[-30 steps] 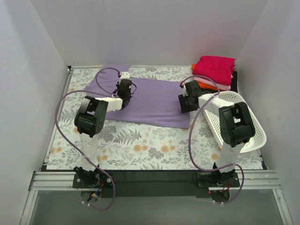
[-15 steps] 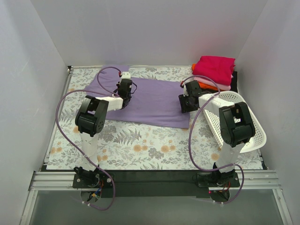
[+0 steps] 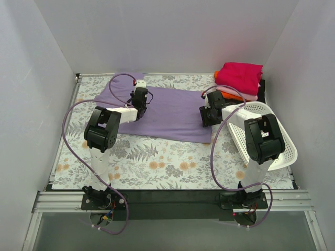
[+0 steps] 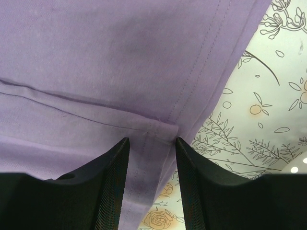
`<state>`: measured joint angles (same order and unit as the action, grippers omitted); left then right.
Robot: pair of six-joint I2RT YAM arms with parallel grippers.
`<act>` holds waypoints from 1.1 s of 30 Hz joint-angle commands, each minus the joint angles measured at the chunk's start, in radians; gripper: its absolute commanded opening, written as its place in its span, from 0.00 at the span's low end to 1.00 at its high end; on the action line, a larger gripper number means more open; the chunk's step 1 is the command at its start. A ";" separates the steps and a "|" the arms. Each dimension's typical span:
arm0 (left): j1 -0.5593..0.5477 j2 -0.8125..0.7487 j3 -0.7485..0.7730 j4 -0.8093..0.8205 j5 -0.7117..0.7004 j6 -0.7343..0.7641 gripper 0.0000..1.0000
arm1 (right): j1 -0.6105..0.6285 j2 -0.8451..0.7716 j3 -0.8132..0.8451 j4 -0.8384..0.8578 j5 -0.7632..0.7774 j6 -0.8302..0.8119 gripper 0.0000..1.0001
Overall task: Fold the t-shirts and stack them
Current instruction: Fold the tshirt
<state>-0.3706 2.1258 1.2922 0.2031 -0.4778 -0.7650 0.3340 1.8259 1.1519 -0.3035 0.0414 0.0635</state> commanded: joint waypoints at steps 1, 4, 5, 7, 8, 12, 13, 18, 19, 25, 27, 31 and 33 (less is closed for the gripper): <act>-0.005 0.008 0.033 -0.018 0.001 0.012 0.25 | -0.006 -0.042 -0.004 0.023 -0.011 -0.004 0.39; -0.005 0.000 0.030 -0.016 0.007 0.009 0.25 | -0.007 -0.042 -0.004 0.023 -0.011 -0.002 0.39; -0.005 0.000 0.030 -0.016 0.016 0.007 0.25 | -0.006 -0.040 -0.004 0.023 -0.012 -0.001 0.39; -0.005 0.000 0.030 -0.018 0.025 0.006 0.25 | -0.006 -0.040 -0.004 0.023 -0.012 -0.001 0.38; -0.005 0.002 0.032 -0.018 0.024 0.007 0.25 | -0.006 -0.040 -0.004 0.023 -0.014 -0.002 0.39; -0.005 0.019 0.042 -0.030 0.013 0.009 0.25 | -0.006 -0.043 -0.008 0.023 -0.012 -0.002 0.39; -0.005 0.016 0.041 -0.030 0.015 0.010 0.24 | -0.006 -0.043 -0.006 0.023 -0.012 -0.002 0.39; -0.005 0.028 0.050 -0.040 -0.010 0.020 0.19 | -0.006 -0.047 -0.008 0.023 -0.009 -0.002 0.39; -0.005 0.026 0.052 -0.042 -0.016 0.020 0.19 | -0.006 -0.048 -0.008 0.023 -0.011 -0.002 0.39; -0.005 0.002 0.045 -0.033 -0.039 0.003 0.13 | -0.006 -0.050 -0.015 0.021 0.008 0.002 0.35; -0.005 0.000 0.050 -0.030 -0.044 0.003 0.11 | -0.009 -0.053 -0.017 0.021 0.006 0.004 0.31; -0.005 0.005 0.058 -0.031 -0.056 0.003 0.03 | -0.012 -0.059 -0.018 0.018 0.012 0.006 0.19; -0.005 0.002 0.056 -0.030 -0.070 0.001 0.00 | -0.012 -0.066 -0.020 0.015 0.021 0.009 0.19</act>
<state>-0.3710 2.1532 1.3216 0.1822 -0.5014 -0.7666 0.3271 1.8099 1.1458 -0.3035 0.0498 0.0715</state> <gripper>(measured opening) 0.045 0.194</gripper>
